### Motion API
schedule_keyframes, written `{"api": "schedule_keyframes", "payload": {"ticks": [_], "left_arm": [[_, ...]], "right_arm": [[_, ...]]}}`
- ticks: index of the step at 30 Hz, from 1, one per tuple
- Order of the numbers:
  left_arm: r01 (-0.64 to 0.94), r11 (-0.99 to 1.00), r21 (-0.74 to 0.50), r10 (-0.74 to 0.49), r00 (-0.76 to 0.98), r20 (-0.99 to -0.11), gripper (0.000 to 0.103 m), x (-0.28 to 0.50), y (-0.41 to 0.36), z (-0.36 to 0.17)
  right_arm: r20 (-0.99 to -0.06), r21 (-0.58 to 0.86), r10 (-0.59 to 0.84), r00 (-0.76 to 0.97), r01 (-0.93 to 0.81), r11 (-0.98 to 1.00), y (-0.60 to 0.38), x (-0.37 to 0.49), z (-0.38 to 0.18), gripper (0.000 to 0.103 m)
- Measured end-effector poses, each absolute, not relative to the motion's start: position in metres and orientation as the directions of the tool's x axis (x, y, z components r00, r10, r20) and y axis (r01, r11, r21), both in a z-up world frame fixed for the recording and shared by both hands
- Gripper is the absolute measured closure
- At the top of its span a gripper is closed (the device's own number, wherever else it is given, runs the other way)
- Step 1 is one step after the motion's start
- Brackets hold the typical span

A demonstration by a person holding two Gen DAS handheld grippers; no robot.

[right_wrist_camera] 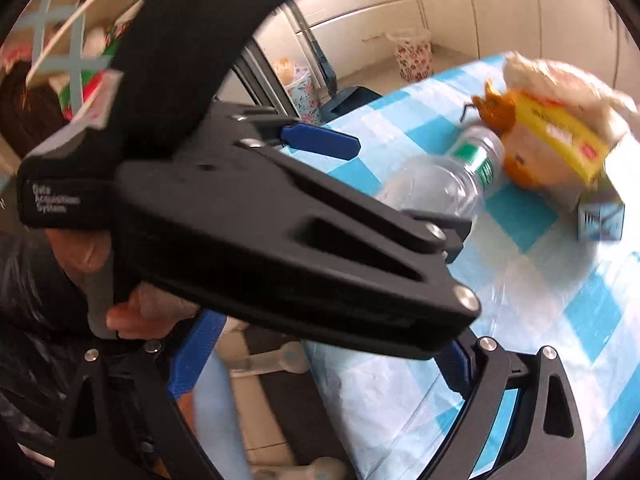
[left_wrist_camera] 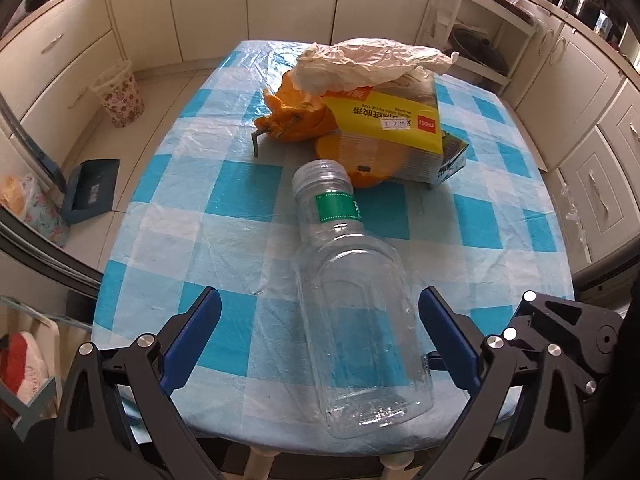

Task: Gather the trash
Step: 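Grasp the clear bottle with the left tool while the right tool grasps the plastic bag, then carry the bottle and plastic bag to the yellow basin and release them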

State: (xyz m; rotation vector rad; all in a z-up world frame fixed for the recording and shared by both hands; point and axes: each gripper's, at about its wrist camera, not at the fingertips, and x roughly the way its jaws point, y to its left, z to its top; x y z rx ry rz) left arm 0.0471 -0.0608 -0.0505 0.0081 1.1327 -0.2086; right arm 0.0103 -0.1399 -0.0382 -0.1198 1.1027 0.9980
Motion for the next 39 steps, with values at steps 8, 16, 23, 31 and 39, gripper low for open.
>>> {"api": "schedule_keyframes", "payload": {"ticks": [8,16,23,31,39], "left_arm": [[0.194,0.977,-0.085,-0.158,0.398,-0.904,0.013,0.045,-0.051,-0.049],[0.187,0.972,-0.144,-0.198,0.310,-0.930,0.044,0.044,-0.049,-0.067],[0.166,0.978,-0.130,-0.181,0.339,-0.923,0.050,0.044,-0.033,-0.064],[0.164,0.977,-0.134,-0.185,0.354,-0.917,0.050,0.044,-0.023,-0.061],[0.154,0.976,-0.155,-0.203,0.382,-0.901,0.050,0.043,-0.017,-0.052]], "right_arm": [[-0.838,0.292,0.525,0.148,-0.692,0.660,-0.184,0.031,-0.024,0.013],[-0.749,0.079,0.400,0.528,-0.528,0.845,-0.205,0.073,0.013,0.010],[-0.714,-0.195,0.238,0.658,-0.514,0.835,-0.161,0.112,0.020,0.010],[-0.789,-0.262,0.147,0.596,-0.544,0.797,-0.139,0.158,-0.005,0.067],[-0.685,0.109,0.378,0.622,-0.426,0.898,-0.204,0.145,0.047,0.092]]}}
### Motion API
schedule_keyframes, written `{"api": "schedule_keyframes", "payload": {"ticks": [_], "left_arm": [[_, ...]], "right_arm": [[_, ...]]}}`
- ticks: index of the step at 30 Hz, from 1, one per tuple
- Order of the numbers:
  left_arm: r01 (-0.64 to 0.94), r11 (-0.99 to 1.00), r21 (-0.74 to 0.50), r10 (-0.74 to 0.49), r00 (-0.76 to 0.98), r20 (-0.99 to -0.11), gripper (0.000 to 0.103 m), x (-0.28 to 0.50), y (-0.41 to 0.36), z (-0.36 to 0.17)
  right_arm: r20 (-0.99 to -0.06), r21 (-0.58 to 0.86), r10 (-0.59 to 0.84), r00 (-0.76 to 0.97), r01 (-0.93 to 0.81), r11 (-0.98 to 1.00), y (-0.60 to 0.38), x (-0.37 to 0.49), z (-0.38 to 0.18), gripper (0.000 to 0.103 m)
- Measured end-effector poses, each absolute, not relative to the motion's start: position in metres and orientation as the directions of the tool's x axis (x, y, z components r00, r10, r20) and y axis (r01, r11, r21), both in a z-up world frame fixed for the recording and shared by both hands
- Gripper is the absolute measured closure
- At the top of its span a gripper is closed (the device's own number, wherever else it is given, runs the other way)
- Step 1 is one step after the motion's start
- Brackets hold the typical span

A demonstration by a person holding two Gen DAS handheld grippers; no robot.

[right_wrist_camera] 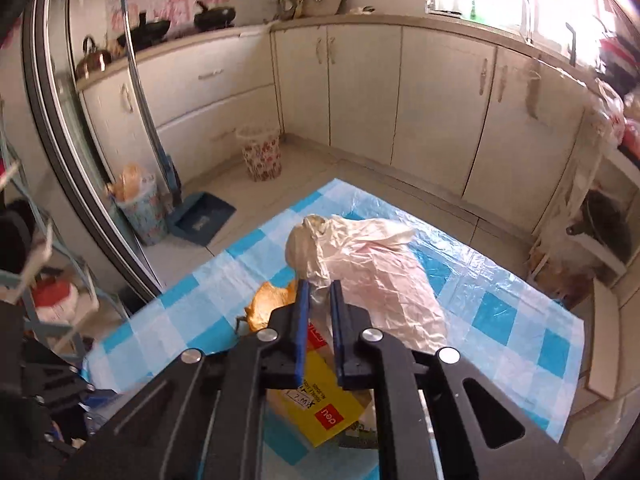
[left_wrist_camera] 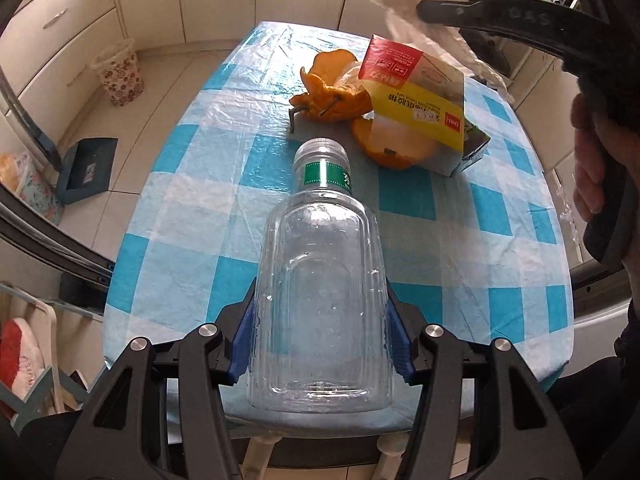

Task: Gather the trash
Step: 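Carry the bottle and plastic bag to the yellow basin and release them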

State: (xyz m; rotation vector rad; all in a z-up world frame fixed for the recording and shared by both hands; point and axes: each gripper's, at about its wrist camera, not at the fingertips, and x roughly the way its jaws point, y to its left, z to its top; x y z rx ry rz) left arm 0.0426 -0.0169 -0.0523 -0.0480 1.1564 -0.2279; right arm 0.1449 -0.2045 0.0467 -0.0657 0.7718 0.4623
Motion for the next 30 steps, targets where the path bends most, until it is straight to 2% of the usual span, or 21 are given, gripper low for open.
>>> {"api": "schedule_keyframes", "payload": {"ticks": [6,10,16,22,27,30], "left_arm": [[0.145,0.976,-0.162,-0.210,0.443,-0.872,0.050,0.040,-0.015,-0.040],[0.154,0.969,-0.193,-0.245,0.496,-0.833,0.051,0.034,-0.017,-0.028],[0.213,0.942,-0.261,-0.336,0.560,-0.757,0.051,0.022,-0.028,-0.008],[0.380,0.879,-0.288,-0.467,0.571,-0.675,0.051,0.000,-0.077,0.019],[0.512,0.800,-0.313,-0.566,0.472,-0.676,0.051,-0.018,-0.153,0.025],[0.586,0.746,-0.315,-0.606,0.402,-0.687,0.051,-0.035,-0.210,0.021]], "right_arm": [[-0.547,0.257,0.456,0.702,-0.377,0.890,-0.265,0.088,0.086,0.092],[-0.532,0.297,0.453,0.715,-0.343,0.891,-0.297,0.048,0.087,0.092],[-0.581,0.322,0.375,0.722,-0.218,0.921,-0.346,0.016,0.073,0.092],[-0.632,0.331,0.243,0.736,-0.028,0.943,-0.418,-0.019,0.058,0.091],[-0.751,0.327,0.144,0.644,0.174,0.929,-0.483,-0.047,0.016,0.091],[-0.823,0.328,0.131,0.552,0.275,0.904,-0.515,-0.060,-0.023,0.090]]}}
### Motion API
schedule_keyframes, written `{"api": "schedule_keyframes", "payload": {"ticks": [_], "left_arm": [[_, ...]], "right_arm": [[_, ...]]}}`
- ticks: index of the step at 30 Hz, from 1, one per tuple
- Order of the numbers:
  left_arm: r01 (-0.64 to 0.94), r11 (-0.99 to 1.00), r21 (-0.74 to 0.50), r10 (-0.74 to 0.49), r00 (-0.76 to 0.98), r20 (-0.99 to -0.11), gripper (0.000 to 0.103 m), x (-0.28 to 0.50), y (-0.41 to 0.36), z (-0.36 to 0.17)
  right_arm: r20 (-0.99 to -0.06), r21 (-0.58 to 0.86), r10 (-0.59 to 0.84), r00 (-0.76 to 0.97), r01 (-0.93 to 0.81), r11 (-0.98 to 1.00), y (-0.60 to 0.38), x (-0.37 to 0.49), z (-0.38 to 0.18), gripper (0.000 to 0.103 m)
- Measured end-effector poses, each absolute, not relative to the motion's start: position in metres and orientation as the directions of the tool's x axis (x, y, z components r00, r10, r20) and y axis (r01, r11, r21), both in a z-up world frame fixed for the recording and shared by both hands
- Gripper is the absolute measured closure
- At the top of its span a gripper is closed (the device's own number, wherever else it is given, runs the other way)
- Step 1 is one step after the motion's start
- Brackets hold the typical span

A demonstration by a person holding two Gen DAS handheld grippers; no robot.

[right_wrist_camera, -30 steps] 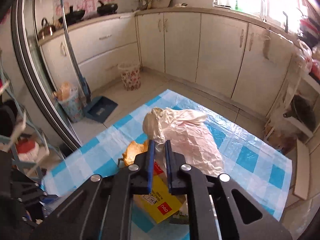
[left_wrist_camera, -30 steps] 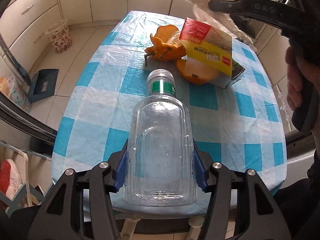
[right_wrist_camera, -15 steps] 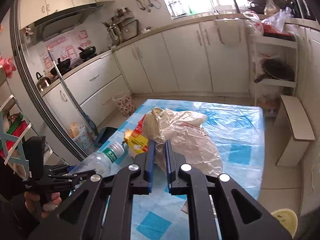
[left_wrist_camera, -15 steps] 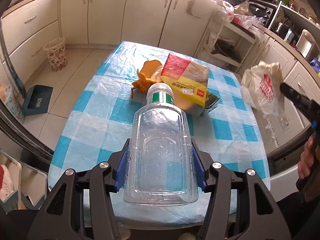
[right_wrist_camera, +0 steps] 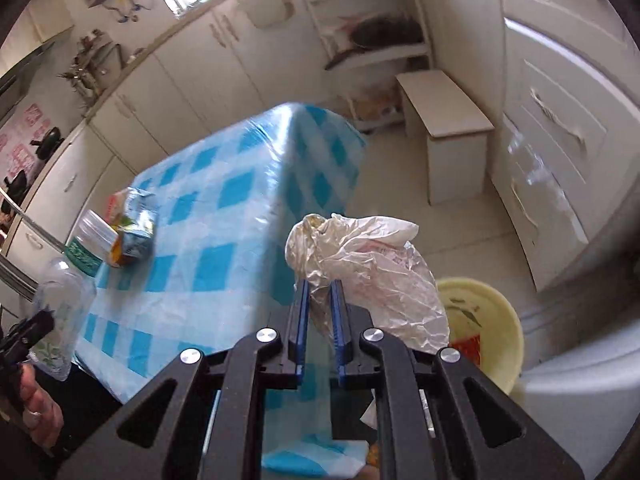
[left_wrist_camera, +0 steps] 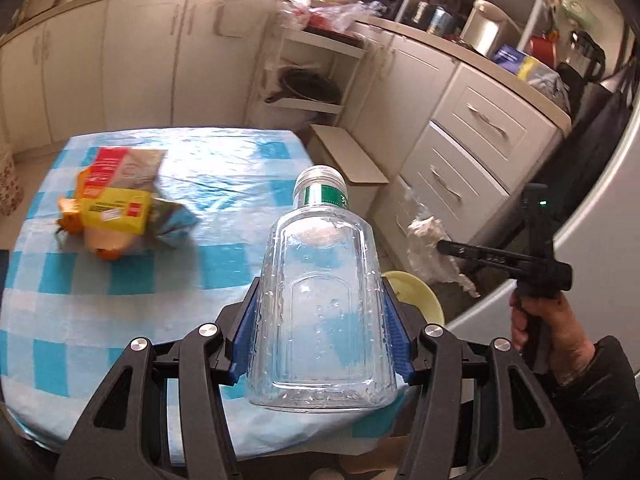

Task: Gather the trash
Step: 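Carry the bottle and plastic bag to the yellow basin and release them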

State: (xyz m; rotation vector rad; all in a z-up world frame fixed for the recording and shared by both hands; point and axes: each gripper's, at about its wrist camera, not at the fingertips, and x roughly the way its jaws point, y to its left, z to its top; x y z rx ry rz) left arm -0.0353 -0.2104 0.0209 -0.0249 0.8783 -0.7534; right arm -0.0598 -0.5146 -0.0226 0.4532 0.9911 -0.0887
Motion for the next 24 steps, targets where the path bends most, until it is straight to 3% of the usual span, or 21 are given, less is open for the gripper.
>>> {"api": "schedule_keyframes", "payload": {"ticks": [5,8,10,17,19,24], "left_arm": [[0.649,0.684,-0.333,-0.624,0.283,-0.729,0.051,-0.054,-0.302,-0.007],[0.644,0.679,-0.353,-0.607,0.222,-0.763,0.051,-0.059,-0.344,-0.031],[0.637,0.683,-0.358,-0.591,0.193,-0.784,0.051,-0.062,-0.366,-0.046],[0.640,0.691,-0.335,-0.530,0.134,-0.837,0.051,-0.069,-0.426,-0.083],[0.641,0.697,-0.323,-0.506,0.120,-0.854,0.050,-0.071,-0.446,-0.096],[0.635,0.728,-0.259,-0.416,0.108,-0.903,0.049,-0.068,-0.490,-0.129]], "right_arm": [[-0.909,0.329,0.162,0.383,0.421,0.845,-0.550,-0.066,-0.085,0.088],[-0.919,0.326,0.146,0.367,0.498,0.803,-0.567,-0.073,-0.094,0.058],[-0.906,0.347,0.130,0.402,0.531,0.773,-0.576,-0.077,-0.087,0.052],[-0.771,0.485,0.059,0.634,0.525,0.700,-0.597,-0.099,-0.034,0.048],[-0.730,0.501,0.032,0.683,0.501,0.706,-0.598,-0.105,-0.022,0.042],[-0.672,0.512,0.002,0.740,0.463,0.723,-0.597,-0.108,-0.002,0.041]]}}
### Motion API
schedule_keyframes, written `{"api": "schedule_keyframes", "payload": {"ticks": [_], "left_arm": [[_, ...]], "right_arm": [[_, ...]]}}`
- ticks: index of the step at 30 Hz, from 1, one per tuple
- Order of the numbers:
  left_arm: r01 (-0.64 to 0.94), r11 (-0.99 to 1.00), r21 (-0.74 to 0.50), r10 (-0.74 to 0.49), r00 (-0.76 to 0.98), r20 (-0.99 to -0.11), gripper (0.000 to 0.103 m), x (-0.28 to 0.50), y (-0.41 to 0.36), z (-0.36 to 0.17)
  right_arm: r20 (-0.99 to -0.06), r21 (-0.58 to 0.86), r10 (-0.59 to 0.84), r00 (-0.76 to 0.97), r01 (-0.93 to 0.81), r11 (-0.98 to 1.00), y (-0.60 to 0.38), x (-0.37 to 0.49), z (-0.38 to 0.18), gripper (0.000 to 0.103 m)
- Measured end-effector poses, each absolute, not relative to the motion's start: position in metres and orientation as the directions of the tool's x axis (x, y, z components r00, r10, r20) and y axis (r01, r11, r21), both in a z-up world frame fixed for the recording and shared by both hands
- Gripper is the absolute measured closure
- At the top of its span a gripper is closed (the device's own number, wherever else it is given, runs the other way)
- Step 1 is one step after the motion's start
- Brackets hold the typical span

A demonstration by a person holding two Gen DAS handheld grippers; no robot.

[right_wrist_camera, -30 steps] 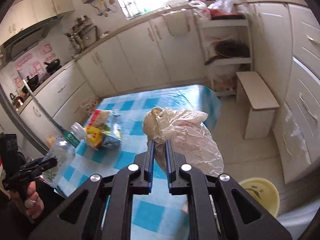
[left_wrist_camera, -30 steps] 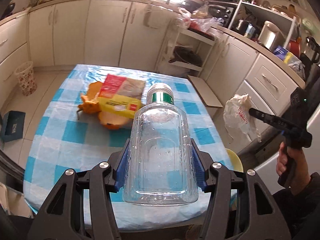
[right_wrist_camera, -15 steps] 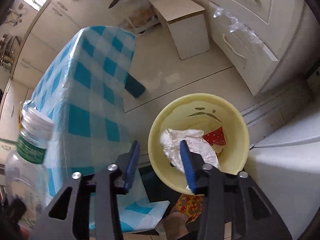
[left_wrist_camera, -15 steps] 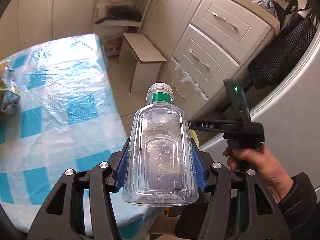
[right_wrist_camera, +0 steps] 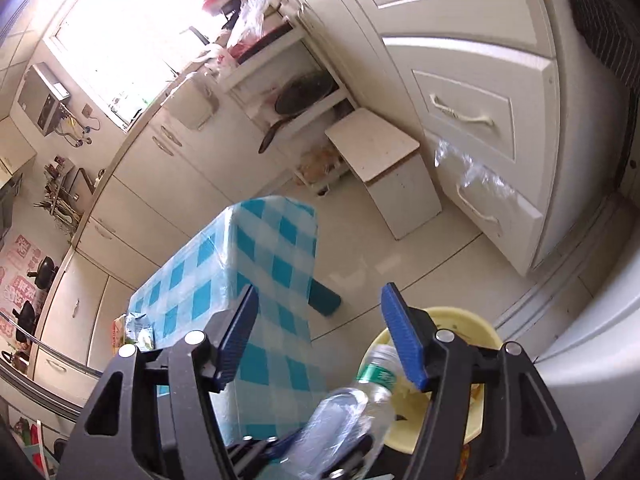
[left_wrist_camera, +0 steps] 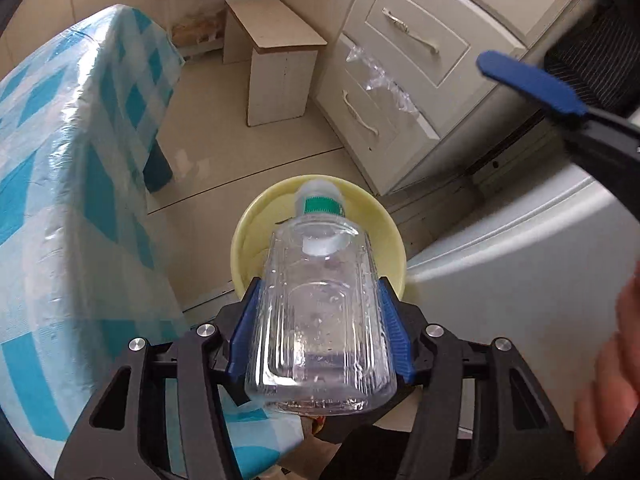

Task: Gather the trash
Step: 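Carry the bottle and plastic bag to the yellow basin and release them, then move both tools back over the table toward the orange peels and carton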

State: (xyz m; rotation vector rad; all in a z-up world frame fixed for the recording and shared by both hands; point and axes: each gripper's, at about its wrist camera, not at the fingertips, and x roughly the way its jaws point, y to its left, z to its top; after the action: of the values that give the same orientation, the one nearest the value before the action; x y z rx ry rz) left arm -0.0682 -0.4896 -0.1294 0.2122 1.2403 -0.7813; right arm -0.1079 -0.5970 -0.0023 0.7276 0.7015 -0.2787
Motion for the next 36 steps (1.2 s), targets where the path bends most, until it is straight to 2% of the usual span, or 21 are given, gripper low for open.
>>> {"api": "schedule_keyframes", "payload": {"ticks": [3,6,9,14,19,26,32,36], "left_arm": [[0.631,0.732,-0.257,-0.404,0.098,-0.910,0.048,-0.066,-0.503,-0.136],[0.648,0.724,-0.238,-0.411,0.128,-0.903,0.040,-0.067,-0.500,-0.125],[0.664,0.720,-0.200,-0.410,0.175,-0.895,0.038,-0.069,-0.488,-0.110],[0.668,0.727,-0.162,-0.414,0.238,-0.878,0.033,-0.067,-0.446,-0.085],[0.617,0.776,-0.128,-0.399,0.324,-0.858,0.028,-0.054,-0.360,-0.058],[0.403,0.914,-0.055,-0.270,0.501,-0.822,0.025,0.001,-0.214,-0.021],[0.138,0.976,-0.169,-0.218,0.540,-0.813,0.023,0.066,-0.097,-0.003],[0.031,0.973,-0.229,-0.206,0.566,-0.799,0.022,0.078,-0.049,0.001]], "right_arm": [[-0.663,0.532,0.006,0.748,0.466,0.707,-0.603,-0.109,-0.001,0.041],[-0.652,0.546,0.003,0.758,0.467,0.695,-0.606,-0.104,0.004,0.040],[-0.640,0.550,0.007,0.768,0.452,0.703,-0.602,-0.101,0.008,0.039],[-0.627,0.552,0.023,0.778,0.424,0.718,-0.587,-0.089,0.015,0.037],[-0.615,0.549,0.042,0.787,0.390,0.739,-0.562,-0.072,0.022,0.036],[-0.646,0.503,0.134,0.752,0.287,0.815,-0.497,-0.028,0.021,0.035],[-0.668,0.490,0.268,0.694,0.140,0.860,-0.418,0.020,0.015,0.030],[-0.679,0.495,0.352,0.644,0.047,0.868,-0.362,0.063,0.006,0.029]]}}
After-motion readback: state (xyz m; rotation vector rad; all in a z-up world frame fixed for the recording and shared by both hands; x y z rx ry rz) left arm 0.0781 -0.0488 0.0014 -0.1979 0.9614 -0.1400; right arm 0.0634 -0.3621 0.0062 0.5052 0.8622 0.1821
